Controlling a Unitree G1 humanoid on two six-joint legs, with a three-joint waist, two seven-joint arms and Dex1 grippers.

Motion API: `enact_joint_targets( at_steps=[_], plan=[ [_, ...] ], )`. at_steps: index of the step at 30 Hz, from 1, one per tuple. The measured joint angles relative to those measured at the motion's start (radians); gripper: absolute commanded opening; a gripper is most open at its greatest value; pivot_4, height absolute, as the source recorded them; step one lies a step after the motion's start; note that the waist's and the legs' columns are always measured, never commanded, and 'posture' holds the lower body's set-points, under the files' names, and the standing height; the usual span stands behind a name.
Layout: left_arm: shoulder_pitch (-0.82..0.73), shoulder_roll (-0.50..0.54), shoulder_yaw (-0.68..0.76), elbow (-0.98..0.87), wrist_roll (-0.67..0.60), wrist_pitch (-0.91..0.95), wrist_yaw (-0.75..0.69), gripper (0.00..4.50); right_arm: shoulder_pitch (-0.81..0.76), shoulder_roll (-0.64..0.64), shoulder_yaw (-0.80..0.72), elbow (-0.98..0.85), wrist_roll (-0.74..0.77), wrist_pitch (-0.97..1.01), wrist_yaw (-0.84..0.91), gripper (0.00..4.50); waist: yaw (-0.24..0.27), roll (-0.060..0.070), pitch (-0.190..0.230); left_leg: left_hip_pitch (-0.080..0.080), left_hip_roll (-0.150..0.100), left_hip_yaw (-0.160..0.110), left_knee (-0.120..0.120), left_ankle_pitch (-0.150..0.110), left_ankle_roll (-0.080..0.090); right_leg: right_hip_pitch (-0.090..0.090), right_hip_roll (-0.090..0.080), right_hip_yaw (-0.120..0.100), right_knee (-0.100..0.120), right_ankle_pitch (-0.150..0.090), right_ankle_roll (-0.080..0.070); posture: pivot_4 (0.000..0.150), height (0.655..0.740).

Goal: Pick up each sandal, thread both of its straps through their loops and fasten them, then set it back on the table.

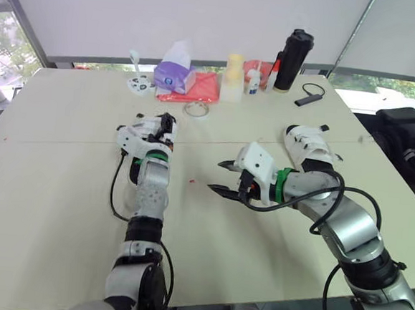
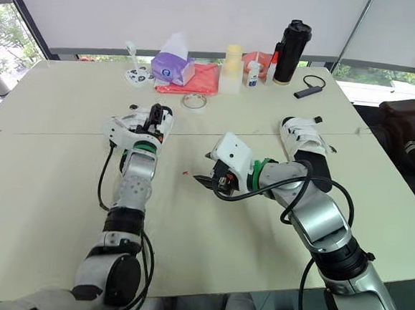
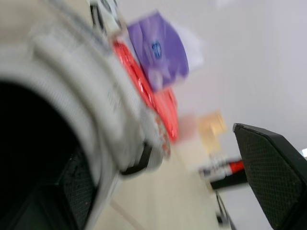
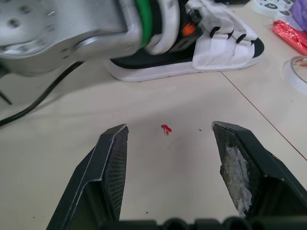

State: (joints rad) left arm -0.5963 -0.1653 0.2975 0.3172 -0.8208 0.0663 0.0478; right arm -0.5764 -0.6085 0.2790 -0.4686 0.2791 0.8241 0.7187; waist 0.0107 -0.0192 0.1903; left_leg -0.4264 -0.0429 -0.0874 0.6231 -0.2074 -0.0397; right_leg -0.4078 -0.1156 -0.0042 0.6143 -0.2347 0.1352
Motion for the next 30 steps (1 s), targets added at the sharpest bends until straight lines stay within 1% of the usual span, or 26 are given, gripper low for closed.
enact_joint_targets(
  at_steps=[3, 5, 9, 12, 13, 15, 19, 20, 21, 25, 27, 30],
  plan=[
    [0.074, 0.007, -0.014, -0.127, -0.034, 0.134, -0.006, 4.49, 0.001, 0.0, 0.0, 0.0, 0.0, 0.0, 0.003, 2.97, 0.003, 0.0, 0.0, 0.001, 0.0, 0.0, 0.0, 0.0, 0.0, 0.0, 0.0, 0.0, 0.001, 0.0, 0.0, 0.15, 0.74],
    [0.137, 0.037, -0.038, -0.213, -0.048, 0.222, -0.011, 4.49, 0.003, -0.004, 0.0, 0.0, 0.0, -0.002, 0.009, 2.97, 0.002, 0.0, 0.0, 0.001, 0.0, 0.0, 0.001, 0.0, 0.0, 0.001, 0.0, 0.0, 0.001, 0.0, 0.0, 0.15, 0.74],
    [0.246, 0.138, -0.077, -0.375, -0.101, 0.415, -0.039, 4.49, 0.004, -0.022, -0.005, 0.005, 0.001, -0.008, 0.029, 2.97, 0.001, 0.001, 0.0, 0.001, 0.0, -0.001, 0.001, 0.0, 0.0, 0.001, 0.0, 0.0, 0.001, 0.0, -0.001, 0.15, 0.74],
    [0.324, 0.24, -0.106, -0.47, -0.146, 0.542, -0.101, 4.49, 0.005, -0.044, -0.032, 0.026, 0.006, -0.027, 0.049, 2.97, 0.0, 0.001, 0.0, 0.001, 0.0, 0.0, 0.001, 0.0, 0.0, 0.001, 0.0, 0.0, 0.001, -0.002, -0.004, 0.15, 0.74],
    [0.347, 0.277, -0.108, -0.497, -0.158, 0.58, -0.128, 4.49, 0.007, -0.052, -0.048, 0.036, 0.01, -0.032, 0.056, 2.97, -0.001, 0.001, 0.0, 0.001, 0.0, 0.0, 0.0, 0.0, 0.0, 0.0, 0.0, 0.0, 0.001, -0.002, -0.005, 0.15, 0.74],
    [0.382, 0.387, -0.126, -0.558, -0.178, 0.641, -0.215, 4.49, 0.017, -0.085, -0.078, 0.044, 0.014, -0.041, 0.074, 2.97, 0.0, 0.001, 0.0, 0.001, 0.001, 0.0, 0.0, 0.0, 0.0, 0.0, 0.001, 0.0, 0.001, -0.002, -0.005, 0.15, 0.74],
    [0.393, 0.509, -0.137, -0.639, -0.195, 0.69, -0.355, 4.49, 0.058, -0.129, -0.13, 0.044, 0.033, -0.047, 0.104, 2.97, 0.002, 0.001, 0.0, 0.0, 0.001, 0.0, 0.0, 0.0, 0.0, 0.001, 0.0, 0.0, 0.0, -0.002, -0.006, 0.15, 0.74],
    [0.399, 0.558, -0.141, -0.655, -0.204, 0.706, -0.405, 4.49, 0.086, -0.151, -0.148, 0.035, 0.048, -0.046, 0.119, 2.97, 0.002, 0.001, 0.0, 0.0, 0.001, 0.0, 0.0, 0.0, 0.0, 0.0, 0.0, 0.001, 0.0, -0.003, -0.006, 0.15, 0.74],
    [0.407, 0.627, -0.135, -0.669, -0.23, 0.736, -0.469, 4.49, 0.134, -0.186, -0.181, 0.02, 0.07, -0.039, 0.143, 2.97, 0.003, 0.001, 0.0, 0.0, 0.001, 0.0, 0.0, 0.0, 0.0, 0.0, 0.0, 0.001, -0.001, -0.003, -0.007, 0.15, 0.74],
    [0.428, 0.813, -0.085, -0.688, -0.261, 0.783, -0.643, 4.49, 0.253, -0.292, -0.295, 0.0, 0.133, -0.016, 0.213, 2.97, -0.001, 0.002, 0.001, 0.001, 0.002, 0.002, -0.002, 0.0, 0.0, -0.001, -0.001, 0.001, -0.001, -0.004, -0.008, 0.15, 0.74],
    [0.427, 0.87, -0.076, -0.698, -0.261, 0.782, -0.714, 4.49, 0.279, -0.322, -0.335, 0.0, 0.138, -0.021, 0.224, 2.97, -0.003, 0.003, 0.001, 0.001, 0.003, 0.003, -0.001, 0.0, 0.0, -0.001, -0.001, 0.001, -0.001, -0.003, -0.009, 0.15, 0.74],
    [0.424, 0.887, -0.075, -0.704, -0.259, 0.78, -0.768, 4.49, 0.289, -0.33, -0.356, 0.0, 0.138, -0.032, 0.222, 2.97, -0.001, 0.003, 0.001, 0.001, 0.004, 0.003, -0.001, 0.0, 0.0, -0.001, -0.001, 0.001, -0.001, -0.003, -0.009, 0.15, 0.74]
  ],
)
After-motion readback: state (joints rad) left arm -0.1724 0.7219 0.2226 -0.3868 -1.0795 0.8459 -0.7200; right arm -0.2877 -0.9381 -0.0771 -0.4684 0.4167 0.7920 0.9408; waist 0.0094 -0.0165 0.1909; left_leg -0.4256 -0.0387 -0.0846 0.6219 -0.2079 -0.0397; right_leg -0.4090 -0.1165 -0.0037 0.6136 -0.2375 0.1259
